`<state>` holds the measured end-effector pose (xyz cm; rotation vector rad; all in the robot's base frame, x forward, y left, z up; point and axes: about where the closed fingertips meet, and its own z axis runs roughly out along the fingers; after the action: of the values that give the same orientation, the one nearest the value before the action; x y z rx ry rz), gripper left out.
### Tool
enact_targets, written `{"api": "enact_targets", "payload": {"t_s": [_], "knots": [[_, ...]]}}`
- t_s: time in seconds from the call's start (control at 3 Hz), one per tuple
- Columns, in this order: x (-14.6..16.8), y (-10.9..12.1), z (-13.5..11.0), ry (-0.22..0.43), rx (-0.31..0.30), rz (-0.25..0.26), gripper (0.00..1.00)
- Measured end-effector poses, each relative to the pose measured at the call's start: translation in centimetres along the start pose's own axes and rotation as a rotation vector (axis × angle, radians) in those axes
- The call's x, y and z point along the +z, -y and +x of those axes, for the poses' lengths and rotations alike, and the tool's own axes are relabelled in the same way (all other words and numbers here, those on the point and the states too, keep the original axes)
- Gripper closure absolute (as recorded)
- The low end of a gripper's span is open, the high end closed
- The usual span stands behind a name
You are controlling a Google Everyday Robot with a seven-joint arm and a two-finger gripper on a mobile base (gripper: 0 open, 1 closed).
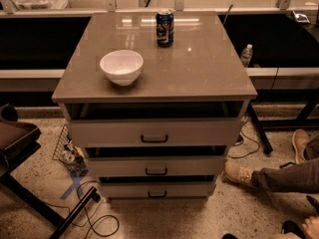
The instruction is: Open top drawer
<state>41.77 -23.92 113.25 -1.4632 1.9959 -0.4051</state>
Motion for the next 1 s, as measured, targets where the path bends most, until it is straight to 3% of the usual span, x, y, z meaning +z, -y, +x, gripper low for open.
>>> {"api": "enact_targets", "payload": {"t_s": [0.33,1.0], "knots": [[0.0,0.0,0.0,0.0,0.0,0.0,0.0],[4.6,-4.4,2.3,0.175,0.147,0.01,0.0]]}}
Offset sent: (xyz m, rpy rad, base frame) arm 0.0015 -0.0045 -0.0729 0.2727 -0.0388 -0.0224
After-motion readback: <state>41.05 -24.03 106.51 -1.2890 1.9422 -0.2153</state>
